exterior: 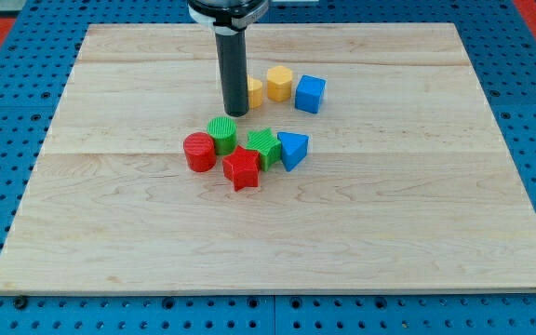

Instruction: Push the red circle into the red star

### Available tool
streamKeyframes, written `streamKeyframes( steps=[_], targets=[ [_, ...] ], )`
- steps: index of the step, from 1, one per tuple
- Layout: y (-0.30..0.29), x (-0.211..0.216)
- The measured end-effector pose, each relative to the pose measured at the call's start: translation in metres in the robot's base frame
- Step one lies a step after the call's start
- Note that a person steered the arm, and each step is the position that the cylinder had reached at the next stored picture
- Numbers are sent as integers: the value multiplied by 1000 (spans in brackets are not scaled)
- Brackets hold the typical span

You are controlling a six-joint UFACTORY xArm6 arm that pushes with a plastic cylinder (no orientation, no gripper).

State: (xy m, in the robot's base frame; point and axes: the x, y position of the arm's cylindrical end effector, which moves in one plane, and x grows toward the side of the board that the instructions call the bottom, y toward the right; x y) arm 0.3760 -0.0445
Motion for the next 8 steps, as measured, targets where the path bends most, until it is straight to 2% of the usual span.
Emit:
streamKeyframes(
  steps=[2, 4, 5, 7, 8],
  targets=[
    [-18, 2],
    [-63, 14],
    [-85, 36],
    [-67, 111],
    [-65, 128]
  ],
)
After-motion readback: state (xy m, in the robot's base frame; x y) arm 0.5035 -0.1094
